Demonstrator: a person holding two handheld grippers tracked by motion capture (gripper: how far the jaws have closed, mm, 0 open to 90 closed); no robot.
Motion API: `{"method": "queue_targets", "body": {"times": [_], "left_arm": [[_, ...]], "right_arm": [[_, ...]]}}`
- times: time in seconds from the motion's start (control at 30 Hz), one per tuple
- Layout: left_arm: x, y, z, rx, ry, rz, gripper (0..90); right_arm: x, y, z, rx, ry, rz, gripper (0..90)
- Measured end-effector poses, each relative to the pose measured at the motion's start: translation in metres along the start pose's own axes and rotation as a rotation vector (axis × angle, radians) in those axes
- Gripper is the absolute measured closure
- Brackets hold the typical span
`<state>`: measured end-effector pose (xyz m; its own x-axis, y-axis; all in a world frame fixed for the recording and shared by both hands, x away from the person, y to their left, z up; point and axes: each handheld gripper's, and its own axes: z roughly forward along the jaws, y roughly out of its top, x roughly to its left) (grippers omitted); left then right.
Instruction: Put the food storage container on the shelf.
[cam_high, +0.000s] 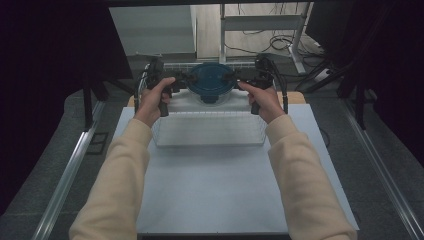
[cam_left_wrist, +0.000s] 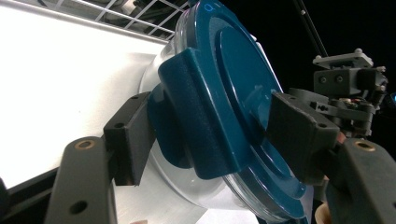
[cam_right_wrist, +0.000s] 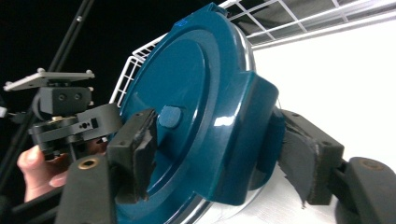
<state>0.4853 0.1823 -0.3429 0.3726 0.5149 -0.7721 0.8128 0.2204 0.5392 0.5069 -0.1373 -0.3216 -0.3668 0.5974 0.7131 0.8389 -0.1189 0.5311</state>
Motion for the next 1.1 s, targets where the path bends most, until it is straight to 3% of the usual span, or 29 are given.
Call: {"method": "queue_targets", "body": {"times": [0.13, 0.2, 0.27, 0.33, 0.43, 0.57, 0.67, 0.7, 0.73, 0.83, 0.87, 0.9, 0.93, 0.97, 1.1], "left_arm": [[-0.01, -0.004, 0.002, -0.032, 0.065, 0.08, 24.1], [-0.013, -0.005, 0.001, -0.043, 0.073, 0.093, 20.9], [-0.017, -0.006, -0.002, -0.058, 0.113, 0.113, 19.2], [-0.018, -0.006, -0.007, -0.057, 0.124, 0.126, 19.3], [-0.025, -0.009, -0.019, -0.067, 0.158, 0.177, 20.7], [-0.034, -0.016, -0.031, -0.06, 0.186, 0.255, 20.9], [-0.04, -0.021, -0.04, -0.068, 0.193, 0.286, 20.9], [-0.043, -0.026, -0.046, -0.069, 0.181, 0.3, 21.1], [-0.043, -0.026, -0.046, -0.069, 0.181, 0.3, 21.2], [-0.049, -0.044, -0.058, -0.063, 0.179, 0.355, 21.2], [-0.049, -0.044, -0.058, -0.063, 0.179, 0.355, 21.1], [-0.051, -0.055, -0.064, -0.056, 0.186, 0.391, 21.1], [-0.051, -0.055, -0.064, -0.056, 0.186, 0.391, 21.1], [-0.051, -0.067, -0.069, -0.053, 0.186, 0.413, 21.0], [-0.049, -0.086, -0.076, -0.05, 0.191, 0.43, 21.1]], "right_arm": [[0.01, -0.003, -0.001, -0.02, -0.048, -0.042, 19.9], [0.013, -0.003, -0.002, -0.022, -0.057, -0.056, 18.7], [0.017, -0.004, -0.009, -0.05, -0.091, -0.109, 15.6], [0.019, -0.005, -0.012, -0.059, -0.096, -0.13, 15.6], [0.024, -0.006, -0.027, -0.09, -0.085, -0.205, 15.5], [0.029, -0.011, -0.039, -0.082, -0.083, -0.304, 16.1], [0.031, -0.015, -0.044, -0.085, -0.09, -0.342, 16.7], [0.032, -0.02, -0.051, -0.084, -0.097, -0.378, 17.4], [0.032, -0.02, -0.051, -0.084, -0.097, -0.378, 17.4], [0.034, -0.03, -0.064, -0.089, -0.095, -0.431, 18.2], [0.034, -0.034, -0.067, -0.085, -0.095, -0.451, 18.3], [0.035, -0.037, -0.071, -0.082, -0.104, -0.474, 18.3], [0.035, -0.037, -0.071, -0.082, -0.104, -0.474, 18.3], [0.034, -0.047, -0.078, -0.076, -0.119, -0.514, 18.3], [0.031, -0.061, -0.088, -0.078, -0.11, -0.535, 18.5]]}}
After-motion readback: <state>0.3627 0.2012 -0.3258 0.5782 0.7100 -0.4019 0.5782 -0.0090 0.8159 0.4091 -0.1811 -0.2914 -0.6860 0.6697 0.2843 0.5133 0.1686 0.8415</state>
